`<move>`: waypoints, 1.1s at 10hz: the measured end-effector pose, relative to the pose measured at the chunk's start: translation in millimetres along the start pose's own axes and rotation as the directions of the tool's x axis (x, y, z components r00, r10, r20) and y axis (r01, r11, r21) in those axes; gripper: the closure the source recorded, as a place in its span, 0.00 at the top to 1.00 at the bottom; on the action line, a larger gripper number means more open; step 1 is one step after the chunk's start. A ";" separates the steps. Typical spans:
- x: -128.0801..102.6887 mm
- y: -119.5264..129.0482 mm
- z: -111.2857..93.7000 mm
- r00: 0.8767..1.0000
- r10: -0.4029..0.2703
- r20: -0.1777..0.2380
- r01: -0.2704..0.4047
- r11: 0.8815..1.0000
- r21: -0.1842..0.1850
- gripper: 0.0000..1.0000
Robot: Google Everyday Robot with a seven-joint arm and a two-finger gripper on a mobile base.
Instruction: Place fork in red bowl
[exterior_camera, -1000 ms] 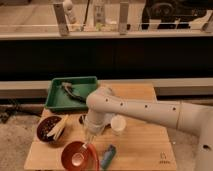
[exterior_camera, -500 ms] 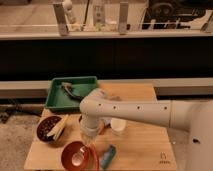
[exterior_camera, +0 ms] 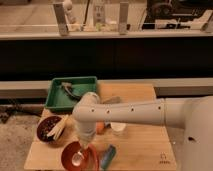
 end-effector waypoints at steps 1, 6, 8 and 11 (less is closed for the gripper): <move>-2.1 -2.1 0.8 1.000 -0.007 -0.003 0.007 1.000 -0.002 0.03; -12.7 -6.9 3.2 1.000 -0.026 -0.006 0.026 1.000 -0.009 0.03; -18.0 -8.0 4.5 0.999 -0.037 0.003 0.037 0.999 -0.012 0.03; -25.9 -9.3 6.4 0.998 -0.056 0.013 0.056 0.998 -0.020 0.03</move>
